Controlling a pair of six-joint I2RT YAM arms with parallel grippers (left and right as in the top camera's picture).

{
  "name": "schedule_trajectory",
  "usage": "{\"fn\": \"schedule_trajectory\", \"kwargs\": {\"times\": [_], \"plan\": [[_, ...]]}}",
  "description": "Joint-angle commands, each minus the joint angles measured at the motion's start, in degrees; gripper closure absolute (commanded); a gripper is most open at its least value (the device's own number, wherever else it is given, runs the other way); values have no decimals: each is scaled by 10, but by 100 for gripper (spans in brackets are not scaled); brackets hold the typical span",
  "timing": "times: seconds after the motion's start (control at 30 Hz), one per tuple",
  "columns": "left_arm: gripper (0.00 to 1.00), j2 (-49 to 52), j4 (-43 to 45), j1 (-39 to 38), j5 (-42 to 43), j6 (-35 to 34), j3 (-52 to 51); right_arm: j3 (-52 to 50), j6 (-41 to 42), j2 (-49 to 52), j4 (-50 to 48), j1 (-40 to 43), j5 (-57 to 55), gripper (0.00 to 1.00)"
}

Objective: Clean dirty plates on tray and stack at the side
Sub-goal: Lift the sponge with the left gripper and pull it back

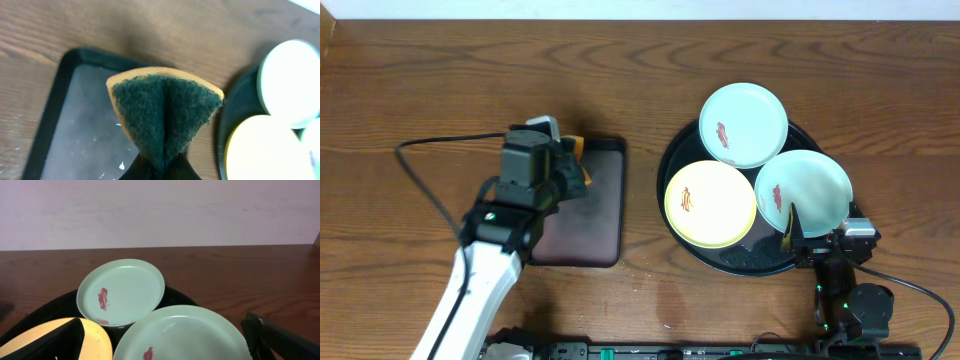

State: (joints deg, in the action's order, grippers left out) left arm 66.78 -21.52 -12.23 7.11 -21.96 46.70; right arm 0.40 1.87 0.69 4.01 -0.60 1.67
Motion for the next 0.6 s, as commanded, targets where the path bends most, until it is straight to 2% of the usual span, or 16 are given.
{"fn": "schedule_trajectory", "kwargs": {"times": [0.0, 0.13, 0.33, 0.57], "plan": [[92, 74, 27, 0, -7, 16, -49, -1, -9, -3, 3, 1, -1, 1], [93, 118, 7, 21, 9, 22, -21, -1, -9, -3, 3, 1, -1, 1], [92, 38, -48, 41, 94, 19, 61, -1, -9, -3, 3, 1, -1, 1], [93, -55, -60, 41, 102, -86, 67, -1, -9, -3, 3, 1, -1, 1]]}}
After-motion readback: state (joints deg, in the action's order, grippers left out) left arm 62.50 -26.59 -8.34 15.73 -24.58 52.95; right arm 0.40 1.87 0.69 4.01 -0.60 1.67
